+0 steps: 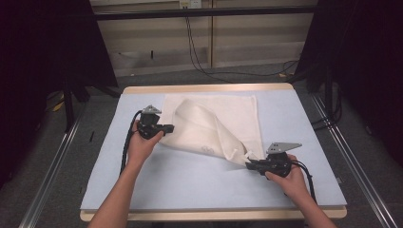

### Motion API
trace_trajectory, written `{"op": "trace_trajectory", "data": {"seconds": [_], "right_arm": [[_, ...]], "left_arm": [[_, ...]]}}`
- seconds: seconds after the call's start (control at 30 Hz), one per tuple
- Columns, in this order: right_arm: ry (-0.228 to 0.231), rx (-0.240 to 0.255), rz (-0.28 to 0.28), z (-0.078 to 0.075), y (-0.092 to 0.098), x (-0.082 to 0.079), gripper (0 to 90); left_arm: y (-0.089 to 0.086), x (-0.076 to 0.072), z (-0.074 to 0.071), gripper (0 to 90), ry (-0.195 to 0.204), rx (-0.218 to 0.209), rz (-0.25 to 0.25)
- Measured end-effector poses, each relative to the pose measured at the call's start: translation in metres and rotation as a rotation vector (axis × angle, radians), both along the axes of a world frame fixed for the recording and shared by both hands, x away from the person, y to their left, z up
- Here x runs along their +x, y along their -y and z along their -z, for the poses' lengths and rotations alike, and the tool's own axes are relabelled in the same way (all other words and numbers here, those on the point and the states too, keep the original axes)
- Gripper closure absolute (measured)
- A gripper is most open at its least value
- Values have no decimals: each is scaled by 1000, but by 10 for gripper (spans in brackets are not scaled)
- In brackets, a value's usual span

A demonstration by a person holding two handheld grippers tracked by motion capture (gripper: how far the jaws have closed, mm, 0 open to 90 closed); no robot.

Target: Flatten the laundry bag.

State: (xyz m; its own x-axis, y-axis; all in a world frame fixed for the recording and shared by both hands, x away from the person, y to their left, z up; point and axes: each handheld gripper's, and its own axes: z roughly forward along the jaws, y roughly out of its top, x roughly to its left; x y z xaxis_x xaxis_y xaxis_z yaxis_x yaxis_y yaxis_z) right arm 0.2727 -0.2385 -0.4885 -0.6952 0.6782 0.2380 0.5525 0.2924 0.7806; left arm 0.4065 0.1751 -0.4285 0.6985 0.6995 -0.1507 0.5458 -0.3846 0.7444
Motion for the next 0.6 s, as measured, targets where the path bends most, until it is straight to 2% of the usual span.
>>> {"op": "trace_trajectory", "data": {"seconds": [0.07, 0.1, 0.17, 0.2, 0.33, 0.6], "right_arm": [[0, 2, 3, 0, 0, 0, 841], [0, 3, 3, 0, 0, 0, 840], [-1, 5, 6, 0, 0, 0, 841], [-2, 6, 6, 0, 0, 0, 840], [-12, 18, 9, -1, 2, 1, 841], [-12, 35, 13, -7, 11, -2, 842]], "left_arm": [[-8, -9, 7, 866, 12, -12, 0], [-13, -12, 10, 870, 10, -24, 13], [-25, -19, 14, 877, 1, -35, 7], [-28, -22, 14, 878, 6, -20, 9], [-39, -30, 15, 880, 1, -10, 3], [-54, -45, 23, 881, -26, -14, -13]]}}
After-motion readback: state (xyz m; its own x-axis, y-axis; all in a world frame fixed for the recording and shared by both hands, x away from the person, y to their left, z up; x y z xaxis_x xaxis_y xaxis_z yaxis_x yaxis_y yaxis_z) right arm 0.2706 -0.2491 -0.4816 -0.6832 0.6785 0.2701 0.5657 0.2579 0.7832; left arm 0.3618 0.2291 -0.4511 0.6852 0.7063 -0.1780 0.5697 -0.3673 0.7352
